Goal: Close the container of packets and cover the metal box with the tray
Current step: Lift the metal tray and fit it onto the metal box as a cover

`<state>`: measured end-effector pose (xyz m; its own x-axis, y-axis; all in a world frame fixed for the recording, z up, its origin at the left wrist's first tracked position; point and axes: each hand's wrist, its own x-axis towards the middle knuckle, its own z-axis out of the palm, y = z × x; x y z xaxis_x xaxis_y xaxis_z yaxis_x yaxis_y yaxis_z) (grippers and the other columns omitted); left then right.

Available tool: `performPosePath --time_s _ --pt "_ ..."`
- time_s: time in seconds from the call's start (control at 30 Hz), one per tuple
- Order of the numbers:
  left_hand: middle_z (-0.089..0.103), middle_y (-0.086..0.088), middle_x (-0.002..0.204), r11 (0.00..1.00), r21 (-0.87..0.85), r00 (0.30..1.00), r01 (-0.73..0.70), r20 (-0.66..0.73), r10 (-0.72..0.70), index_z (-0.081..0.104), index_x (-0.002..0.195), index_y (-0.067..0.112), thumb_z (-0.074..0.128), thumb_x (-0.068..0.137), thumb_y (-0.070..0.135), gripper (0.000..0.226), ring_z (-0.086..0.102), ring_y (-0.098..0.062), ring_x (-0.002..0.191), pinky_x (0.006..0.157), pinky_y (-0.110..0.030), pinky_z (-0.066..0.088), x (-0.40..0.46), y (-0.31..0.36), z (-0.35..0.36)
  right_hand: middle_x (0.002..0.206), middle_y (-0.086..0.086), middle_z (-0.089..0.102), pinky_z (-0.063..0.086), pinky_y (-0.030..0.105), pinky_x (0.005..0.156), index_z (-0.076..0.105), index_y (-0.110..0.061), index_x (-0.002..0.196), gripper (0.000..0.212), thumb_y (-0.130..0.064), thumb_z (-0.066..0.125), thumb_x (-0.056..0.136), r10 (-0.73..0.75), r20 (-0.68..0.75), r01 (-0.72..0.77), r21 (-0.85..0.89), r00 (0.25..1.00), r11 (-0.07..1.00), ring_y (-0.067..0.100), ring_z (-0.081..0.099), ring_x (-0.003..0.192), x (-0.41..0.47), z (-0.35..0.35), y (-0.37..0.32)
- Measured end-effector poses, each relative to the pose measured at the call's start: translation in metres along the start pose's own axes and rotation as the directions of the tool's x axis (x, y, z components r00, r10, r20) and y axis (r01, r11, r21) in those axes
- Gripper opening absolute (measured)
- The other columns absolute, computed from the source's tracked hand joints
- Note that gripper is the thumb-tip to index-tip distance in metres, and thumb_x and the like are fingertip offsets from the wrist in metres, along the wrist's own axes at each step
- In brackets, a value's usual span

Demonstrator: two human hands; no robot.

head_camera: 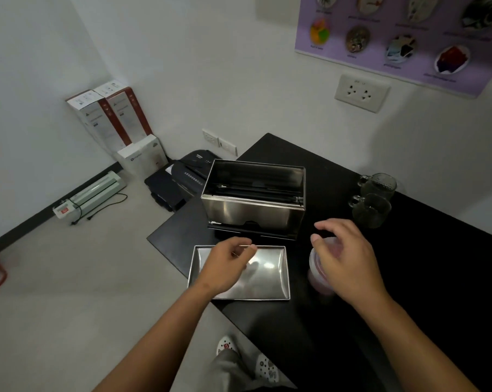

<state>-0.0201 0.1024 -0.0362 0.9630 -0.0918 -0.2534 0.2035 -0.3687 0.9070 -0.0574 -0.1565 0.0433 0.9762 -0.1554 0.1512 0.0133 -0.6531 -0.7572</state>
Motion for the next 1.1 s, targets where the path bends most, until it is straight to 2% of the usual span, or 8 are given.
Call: performPosePath --time_s 0.17,0.33,0.43,0.5,0.63,0.83,0.97,1.1 --pt "0.074 0.012 0.115 0.991 0.13 0.987 0.017 -0.159 0.004 0.071 0.131 0.023 0.066 0.101 0.045 0.038 0.07 -0.002 0.103 0.087 -0.021 0.052 -0.014 -0.023 -0.043 0.125 -0.025 0.058 0.043 0.015 0.097 0.065 -0.039 0.12 0.025 -0.032 0.068 0.095 -0.023 0.129 0.0 0.173 0.991 0.985 -0.01 0.054 0.118 -0.009 0.032 -0.021" --pt "0.063 0.011 0.121 0.972 0.204 0.95 0.117 -0.307 -0.05 0.068 0.135 0.017 0.07 0.098 0.04 0.043 0.061 -0.011 0.109 0.09 -0.026 0.046 -0.028 -0.045 -0.064 0.151 -0.011 0.043 0.03 0.02 0.107 0.057 -0.027 0.14 0.047 -0.032 0.07 0.095 0.102 0.333 -0.153 0.131 0.938 0.979 0.001 0.043 0.133 -0.019 0.067 -0.016" --pt "0.07 0.037 0.096 0.968 0.193 0.94 0.161 -0.33 -0.09 0.07 0.106 0.036 0.072 0.096 0.023 0.016 0.066 0.007 0.092 0.074 -0.008 0.046 -0.036 -0.053 -0.067 0.165 0.0 0.025 0.022 0.019 0.108 0.044 -0.021 0.152 0.062 -0.036 0.068 0.096 0.219 0.421 -0.235 -0.013 0.88 0.972 0.014 0.032 0.148 -0.027 0.087 -0.007" --pt "0.067 0.05 0.087 0.968 0.188 0.951 0.164 -0.293 -0.104 0.066 0.094 0.044 0.071 0.096 0.019 0.027 0.065 0.022 0.087 0.064 0.0 0.044 -0.041 -0.054 -0.067 0.163 0.007 0.026 0.019 0.014 0.1 0.041 -0.016 0.153 0.065 -0.034 0.068 0.096 0.257 0.429 -0.26 -0.052 0.866 0.964 0.02 0.033 0.147 -0.032 0.097 0.0" --pt "0.078 0.016 0.107 0.977 0.127 0.961 0.169 -0.243 -0.134 0.073 0.119 0.03 0.067 0.098 0.025 0.023 0.072 0.0 0.094 0.077 -0.021 0.052 -0.05 -0.053 -0.065 0.154 0.013 0.036 0.022 0.015 0.099 0.043 -0.008 0.15 0.064 -0.028 0.069 0.096 0.305 0.447 -0.309 -0.065 0.841 0.949 0.026 0.039 0.143 -0.036 0.106 0.008" --pt "0.079 0.007 0.117 0.98 0.03 0.954 0.198 -0.238 -0.185 0.072 0.13 0.02 0.064 0.1 0.02 0.031 0.075 -0.013 0.104 0.098 -0.041 0.058 -0.055 -0.041 -0.061 0.149 0.008 0.048 0.028 0.019 0.102 0.049 -0.008 0.146 0.057 -0.025 0.07 0.095 0.313 0.437 -0.345 -0.005 0.843 0.938 0.019 0.048 0.136 -0.034 0.108 0.003" --pt "0.074 0.007 0.122 0.98 -0.019 0.935 0.2 -0.294 -0.196 0.067 0.137 0.015 0.066 0.101 0.019 0.037 0.072 -0.016 0.111 0.097 -0.035 0.056 -0.057 -0.039 -0.066 0.147 0.005 0.053 0.031 0.021 0.1 0.052 -0.012 0.144 0.054 -0.028 0.069 0.096 0.309 0.427 -0.351 0.02 0.85 0.936 0.011 0.049 0.127 -0.031 0.101 -0.004" --pt "0.065 0.01 0.126 0.987 0.01 0.913 0.16 -0.381 -0.145 0.06 0.144 0.014 0.066 0.101 0.02 0.044 0.067 -0.012 0.111 0.094 -0.027 0.053 -0.061 -0.027 -0.077 0.148 0.0 0.055 0.037 0.028 0.106 0.054 -0.02 0.144 0.052 -0.032 0.069 0.096 0.288 0.419 -0.338 0.049 0.861 0.94 0.018 0.051 0.134 -0.03 0.089 -0.016"
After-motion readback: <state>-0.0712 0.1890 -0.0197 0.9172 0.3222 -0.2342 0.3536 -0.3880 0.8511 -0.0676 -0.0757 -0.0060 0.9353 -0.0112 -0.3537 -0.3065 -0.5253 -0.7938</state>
